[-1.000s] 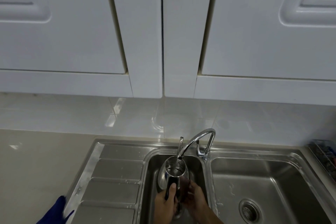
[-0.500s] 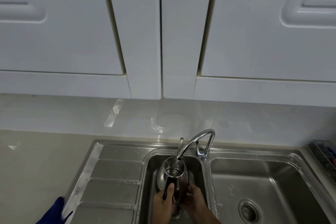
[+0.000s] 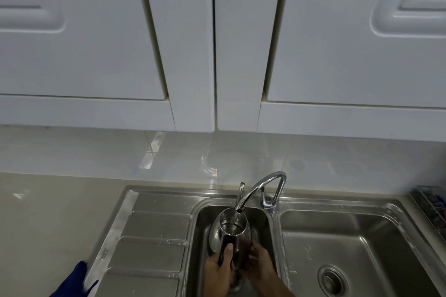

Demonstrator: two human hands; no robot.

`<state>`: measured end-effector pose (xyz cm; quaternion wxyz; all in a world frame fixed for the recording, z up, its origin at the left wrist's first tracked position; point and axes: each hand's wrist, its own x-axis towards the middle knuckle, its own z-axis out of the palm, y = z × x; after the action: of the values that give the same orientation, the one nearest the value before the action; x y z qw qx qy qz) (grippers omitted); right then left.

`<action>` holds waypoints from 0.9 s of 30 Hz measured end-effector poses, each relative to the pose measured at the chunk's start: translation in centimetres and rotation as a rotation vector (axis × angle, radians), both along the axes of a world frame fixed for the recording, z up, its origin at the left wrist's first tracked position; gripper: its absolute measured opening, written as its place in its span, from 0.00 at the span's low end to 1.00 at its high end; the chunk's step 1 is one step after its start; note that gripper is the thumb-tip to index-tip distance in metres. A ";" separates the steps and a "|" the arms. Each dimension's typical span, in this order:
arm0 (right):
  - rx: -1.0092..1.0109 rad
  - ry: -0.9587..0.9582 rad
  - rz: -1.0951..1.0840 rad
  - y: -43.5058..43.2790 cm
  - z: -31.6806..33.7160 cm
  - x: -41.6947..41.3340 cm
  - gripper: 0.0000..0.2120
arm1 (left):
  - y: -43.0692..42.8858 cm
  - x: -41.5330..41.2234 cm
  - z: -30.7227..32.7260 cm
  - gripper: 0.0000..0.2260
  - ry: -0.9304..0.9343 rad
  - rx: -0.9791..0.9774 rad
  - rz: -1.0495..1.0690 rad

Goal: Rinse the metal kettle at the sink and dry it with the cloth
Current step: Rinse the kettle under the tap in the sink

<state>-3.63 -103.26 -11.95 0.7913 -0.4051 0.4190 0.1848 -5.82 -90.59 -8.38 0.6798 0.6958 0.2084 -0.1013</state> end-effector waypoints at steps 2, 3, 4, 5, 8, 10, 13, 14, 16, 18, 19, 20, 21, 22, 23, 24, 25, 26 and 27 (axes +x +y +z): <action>0.003 0.001 -0.001 0.0 0.0 0.1 0.21 | -0.1 0.0 0.0 0.24 0.007 0.003 -0.001; 0.004 0.003 -0.003 0.0 0.0 0.2 0.21 | -0.1 0.0 0.1 0.24 0.004 0.007 0.000; 0.010 0.001 -0.004 0.0 0.0 0.2 0.21 | -0.2 0.0 0.1 0.24 -0.003 0.010 0.000; 0.016 0.003 -0.006 0.1 0.1 0.2 0.21 | -0.2 0.0 0.1 0.25 -0.010 0.012 -0.003; 0.013 0.002 -0.001 0.1 0.0 0.2 0.20 | -0.2 0.1 0.3 0.26 -0.018 -0.008 -0.017; 0.015 -0.006 -0.009 0.2 0.0 0.2 0.20 | -0.2 0.1 0.5 0.25 -0.020 -0.024 -0.004; 0.001 0.000 -0.008 0.4 -0.4 0.3 0.21 | 0.0 0.2 0.1 0.25 -0.019 -0.020 0.017; 0.000 0.004 -0.007 0.5 -0.5 0.3 0.21 | 0.1 0.1 -0.1 0.25 -0.016 -0.015 0.016; -0.008 0.011 -0.003 0.6 -0.6 0.3 0.22 | 0.2 0.1 -0.4 0.25 -0.004 -0.016 0.014; -0.009 0.022 -0.005 0.6 -0.8 0.2 0.22 | 0.3 0.2 -0.7 0.26 0.005 -0.007 0.011; -0.005 0.026 -0.013 0.6 -0.9 0.2 0.22 | 0.3 0.3 -0.8 0.26 0.004 0.003 0.001; -0.008 0.028 -0.015 0.6 -0.9 0.2 0.22 | 0.3 0.3 -0.8 0.26 0.002 0.012 -0.006; -0.012 0.032 -0.022 0.6 -0.9 0.2 0.22 | 0.3 0.3 -0.9 0.25 0.002 0.016 -0.007; -0.013 0.034 -0.021 0.6 -1.2 0.2 0.22 | 0.4 0.2 -0.9 0.26 0.004 0.016 -0.005; -0.010 0.039 -0.024 0.7 -1.1 0.1 0.22 | 0.4 0.2 -0.8 0.26 0.007 0.019 -0.005; -0.010 0.042 -0.023 0.7 -1.1 0.1 0.22 | 0.4 0.2 -0.8 0.26 0.009 0.025 -0.007; -0.008 0.044 -0.030 0.7 -1.0 0.0 0.22 | 0.4 0.2 -0.7 0.25 0.010 0.031 -0.013; -0.011 0.040 -0.030 0.7 -1.2 0.0 0.22 | 0.4 0.2 -0.6 0.25 0.009 0.035 -0.015; -0.011 0.038 -0.034 0.7 -1.1 0.1 0.22 | 0.3 0.1 -0.5 0.25 0.006 0.039 -0.011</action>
<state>-3.55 -102.59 -13.02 0.7841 -0.3986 0.4417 0.1767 -5.67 -90.26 -8.83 0.6649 0.7098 0.2085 -0.1033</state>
